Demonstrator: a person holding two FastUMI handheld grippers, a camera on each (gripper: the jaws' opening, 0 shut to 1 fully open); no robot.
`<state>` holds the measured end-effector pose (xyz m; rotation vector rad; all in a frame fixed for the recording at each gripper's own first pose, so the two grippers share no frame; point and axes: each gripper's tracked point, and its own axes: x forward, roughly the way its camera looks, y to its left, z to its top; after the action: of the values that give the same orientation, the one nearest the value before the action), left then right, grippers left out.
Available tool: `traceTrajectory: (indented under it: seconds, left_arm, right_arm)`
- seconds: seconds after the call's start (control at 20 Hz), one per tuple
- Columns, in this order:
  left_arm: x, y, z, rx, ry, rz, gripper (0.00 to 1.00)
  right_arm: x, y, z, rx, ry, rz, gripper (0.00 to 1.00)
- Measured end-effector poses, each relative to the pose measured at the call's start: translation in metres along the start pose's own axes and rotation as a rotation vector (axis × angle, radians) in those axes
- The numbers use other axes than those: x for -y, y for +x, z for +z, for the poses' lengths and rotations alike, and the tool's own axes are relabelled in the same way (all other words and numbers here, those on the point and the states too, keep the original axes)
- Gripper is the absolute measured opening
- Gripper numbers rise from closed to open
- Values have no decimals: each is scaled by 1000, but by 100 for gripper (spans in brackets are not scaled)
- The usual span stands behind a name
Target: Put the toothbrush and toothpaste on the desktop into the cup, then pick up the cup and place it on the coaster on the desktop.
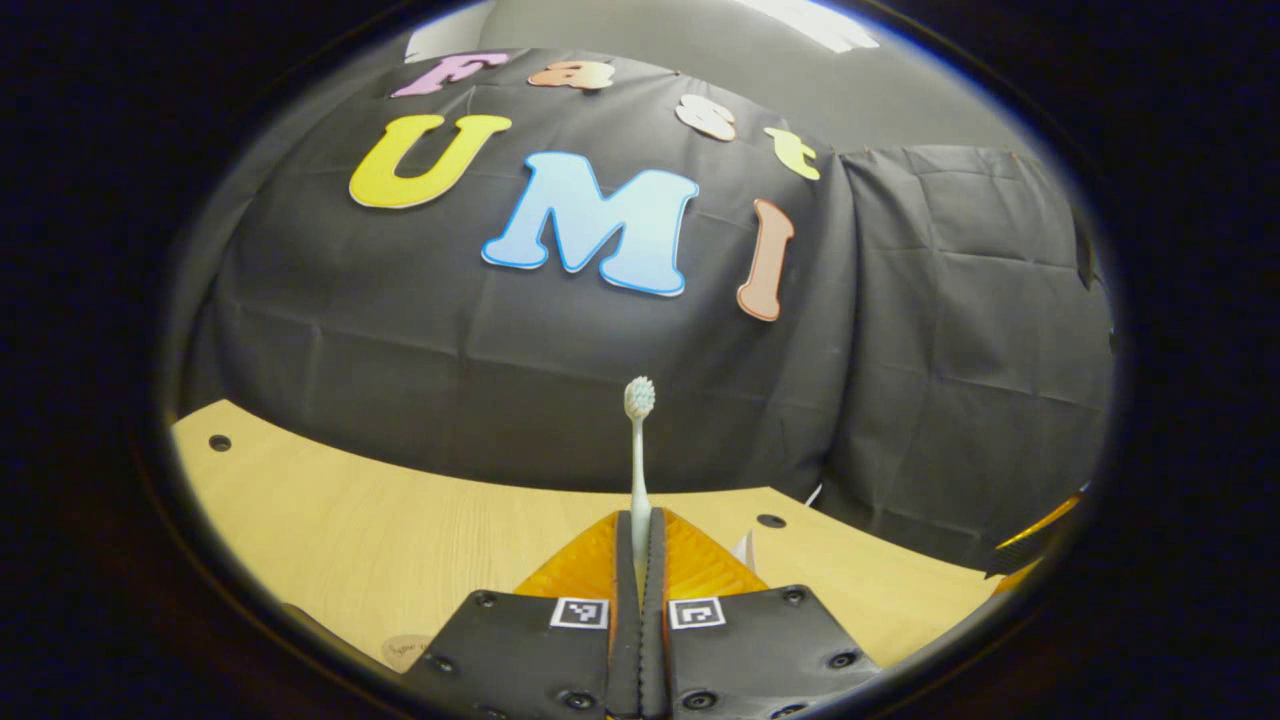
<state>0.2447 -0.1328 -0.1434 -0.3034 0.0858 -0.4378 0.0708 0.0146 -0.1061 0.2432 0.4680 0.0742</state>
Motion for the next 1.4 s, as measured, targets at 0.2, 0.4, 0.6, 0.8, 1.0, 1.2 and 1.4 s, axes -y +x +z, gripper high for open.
traceTrajectory:
  seconds: [0.2,0.4,0.6,0.8,1.0,1.2,1.4]
  left_arm:
    - [-2,-4,-15,-56,10,4,13]
    - [-3,-9,-14,-76,9,9,22]
    - [-1,-23,-13,-113,21,18,40]
    - [-2,-43,4,-97,17,42,65]
    - [-5,-64,24,-82,22,75,77]
    - [-3,-84,40,-75,18,102,92]
    - [-10,-108,52,-70,38,157,96]
  right_arm:
    - [3,1,0,-3,2,-3,79]
    - [6,5,2,-15,20,-13,79]
    - [3,15,3,-51,40,-20,79]
    - [-6,25,5,-83,36,-12,79]
    - [-11,33,0,-124,22,-4,80]
    - [-16,40,-7,-194,17,-10,80]
    - [-27,53,-11,-269,26,-11,84]
